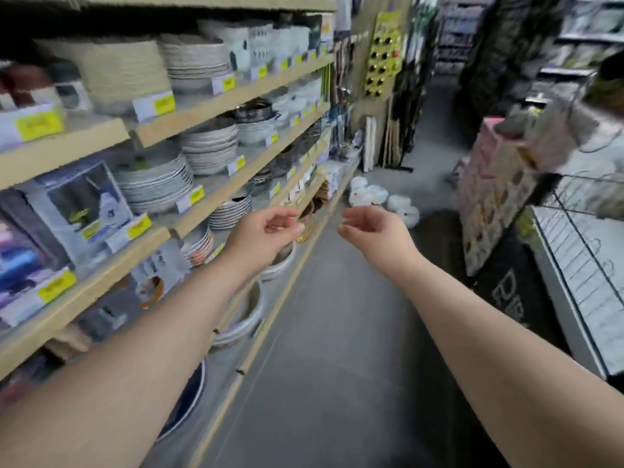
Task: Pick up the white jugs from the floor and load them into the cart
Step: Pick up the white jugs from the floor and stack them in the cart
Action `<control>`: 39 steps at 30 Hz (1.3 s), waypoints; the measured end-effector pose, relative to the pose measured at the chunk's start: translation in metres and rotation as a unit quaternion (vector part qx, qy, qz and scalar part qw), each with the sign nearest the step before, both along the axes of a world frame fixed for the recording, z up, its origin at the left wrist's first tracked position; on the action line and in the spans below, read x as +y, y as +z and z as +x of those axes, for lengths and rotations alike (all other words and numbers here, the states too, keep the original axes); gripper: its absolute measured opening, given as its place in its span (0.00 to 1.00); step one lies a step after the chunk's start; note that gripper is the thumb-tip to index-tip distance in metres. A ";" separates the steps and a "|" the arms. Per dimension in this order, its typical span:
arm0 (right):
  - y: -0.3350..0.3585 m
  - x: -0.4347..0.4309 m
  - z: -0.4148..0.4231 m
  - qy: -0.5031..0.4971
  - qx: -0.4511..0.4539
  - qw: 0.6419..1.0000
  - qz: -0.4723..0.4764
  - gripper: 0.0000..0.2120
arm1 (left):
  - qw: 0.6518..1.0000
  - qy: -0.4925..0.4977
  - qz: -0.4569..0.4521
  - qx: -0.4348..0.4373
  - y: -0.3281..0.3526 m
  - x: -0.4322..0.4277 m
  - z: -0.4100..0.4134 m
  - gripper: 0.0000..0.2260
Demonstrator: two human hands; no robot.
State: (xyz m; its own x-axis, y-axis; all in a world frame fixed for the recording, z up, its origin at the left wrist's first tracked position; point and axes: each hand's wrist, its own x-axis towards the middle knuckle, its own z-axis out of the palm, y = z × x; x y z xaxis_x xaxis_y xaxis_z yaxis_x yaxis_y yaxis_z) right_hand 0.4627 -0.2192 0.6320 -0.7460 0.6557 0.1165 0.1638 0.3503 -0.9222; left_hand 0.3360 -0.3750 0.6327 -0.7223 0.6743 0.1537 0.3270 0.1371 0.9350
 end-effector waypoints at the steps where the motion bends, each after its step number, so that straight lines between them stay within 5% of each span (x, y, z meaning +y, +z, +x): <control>1: -0.002 0.015 -0.006 -0.020 -0.003 1.000 -0.006 0.09 | 1.000 -0.017 -0.004 -0.003 0.000 0.020 -0.013 0.10; 10: -0.042 0.186 -0.043 -0.153 -0.030 0.987 -0.042 0.09 | 0.992 -0.121 -0.026 -0.025 -0.024 0.215 -0.091 0.08; 26: -0.076 0.508 -0.197 -0.158 -0.086 0.981 -0.078 0.09 | 0.989 -0.113 -0.084 -0.052 -0.068 0.526 -0.246 0.08; 39: -0.104 0.742 -0.372 -0.254 -0.092 0.957 -0.109 0.09 | 0.963 -0.223 -0.144 -0.046 -0.090 0.801 -0.443 0.10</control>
State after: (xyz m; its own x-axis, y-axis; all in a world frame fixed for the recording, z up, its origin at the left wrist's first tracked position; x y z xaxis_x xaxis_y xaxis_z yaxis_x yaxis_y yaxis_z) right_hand 0.0904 0.5226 0.5284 -0.3185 0.9331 -0.1668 0.4287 -0.0152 -0.9033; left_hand -0.1069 0.4263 0.5429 -0.3519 0.9260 -0.1366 0.3315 0.2598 0.9070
